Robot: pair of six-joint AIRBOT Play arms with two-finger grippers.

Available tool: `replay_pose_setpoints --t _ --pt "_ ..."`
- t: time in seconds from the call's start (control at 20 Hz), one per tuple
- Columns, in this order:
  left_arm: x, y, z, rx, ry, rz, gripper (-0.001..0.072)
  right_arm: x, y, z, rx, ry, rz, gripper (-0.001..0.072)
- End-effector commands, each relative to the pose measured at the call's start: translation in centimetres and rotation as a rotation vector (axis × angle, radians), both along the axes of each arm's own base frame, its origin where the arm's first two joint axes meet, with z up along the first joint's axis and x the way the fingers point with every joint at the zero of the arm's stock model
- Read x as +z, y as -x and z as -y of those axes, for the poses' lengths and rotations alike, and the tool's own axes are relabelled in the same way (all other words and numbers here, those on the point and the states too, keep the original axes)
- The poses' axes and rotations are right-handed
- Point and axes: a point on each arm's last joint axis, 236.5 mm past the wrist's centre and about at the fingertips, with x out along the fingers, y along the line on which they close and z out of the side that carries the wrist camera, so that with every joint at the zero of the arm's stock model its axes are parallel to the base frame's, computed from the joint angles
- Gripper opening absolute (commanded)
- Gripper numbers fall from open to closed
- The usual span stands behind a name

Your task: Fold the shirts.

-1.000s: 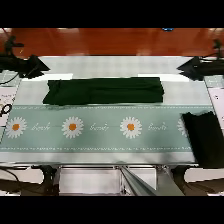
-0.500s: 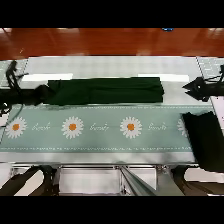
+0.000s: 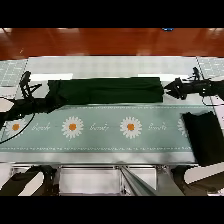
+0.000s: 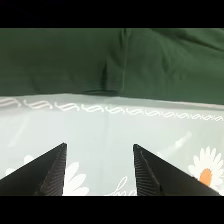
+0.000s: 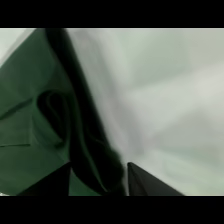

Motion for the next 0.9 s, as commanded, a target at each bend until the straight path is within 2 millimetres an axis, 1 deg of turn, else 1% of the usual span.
replay_pose_setpoints --t 0.0,0.15,0.2,0.25,0.3,0.35,0.4,0.45,0.5,0.55,0.6,0.65,0.7,0.8,0.85 --pt "-0.1 0.0 0.1 0.003 0.002 0.000 0.0506 -1.3 -1.2 -3.2 0.063 -0.030 -0.021 0.0417" --pt "-0.1 0.0 0.1 0.003 0.001 0.000 0.0506 -2.3 -1.2 -5.9 0.120 -0.037 -0.039 0.0416" --pt "-0.1 0.0 0.1 0.003 0.002 0.000 0.0506 -2.4 -1.2 -6.7 0.135 -0.032 -0.035 0.0377" --pt "-0.1 0.0 0.1 0.003 0.001 0.000 0.0506 -2.3 -1.4 -7.2 0.141 -0.030 -0.029 0.0229" --pt "-0.1 0.0 0.1 0.003 0.002 0.000 0.0505 -1.9 -1.4 -7.6 0.155 -0.037 -0.023 0.0044" --pt "-0.1 0.0 0.1 0.002 0.001 0.000 0.0504 -1.0 -1.4 -7.8 0.176 -0.048 -0.007 0.0024" --pt "-0.1 0.0 0.1 0.002 0.001 0.000 0.0501 0.1 -1.4 -7.7 0.186 -0.050 0.009 0.0023" --pt "0.0 0.1 0.3 0.000 0.010 -0.006 0.0380 1.5 -1.4 -7.3 0.189 -0.049 0.029 0.0023" --pt "0.5 0.6 1.4 0.002 0.082 -0.033 0.0014 3.3 -0.7 -7.0 0.223 -0.040 0.053 0.0023" --pt "2.0 0.6 3.4 -0.019 0.177 -0.023 0.0014 4.6 0.4 -6.4 0.269 0.007 0.069 0.0023" --pt "3.4 0.5 5.2 -0.074 0.226 0.026 0.0014 5.5 1.5 -5.3 0.295 0.085 0.077 0.0023" --pt "4.2 0.4 6.7 -0.111 0.244 0.061 0.0014 6.4 2.6 -4.3 0.305 0.157 0.084 0.0023" --pt "4.2 0.2 7.7 -0.129 0.230 0.079 0.0014 7.5 3.8 -3.4 0.308 0.222 0.100 0.0023" --pt "3.6 -1.0 10.1 -0.151 0.200 0.103 0.0014 10.2 6.4 -3.1 0.306 0.278 0.146 0.0023" --pt "3.1 -1.6 11.9 -0.184 0.199 0.088 0.0013 11.3 7.7 -3.1 0.305 0.302 0.170 0.0023"
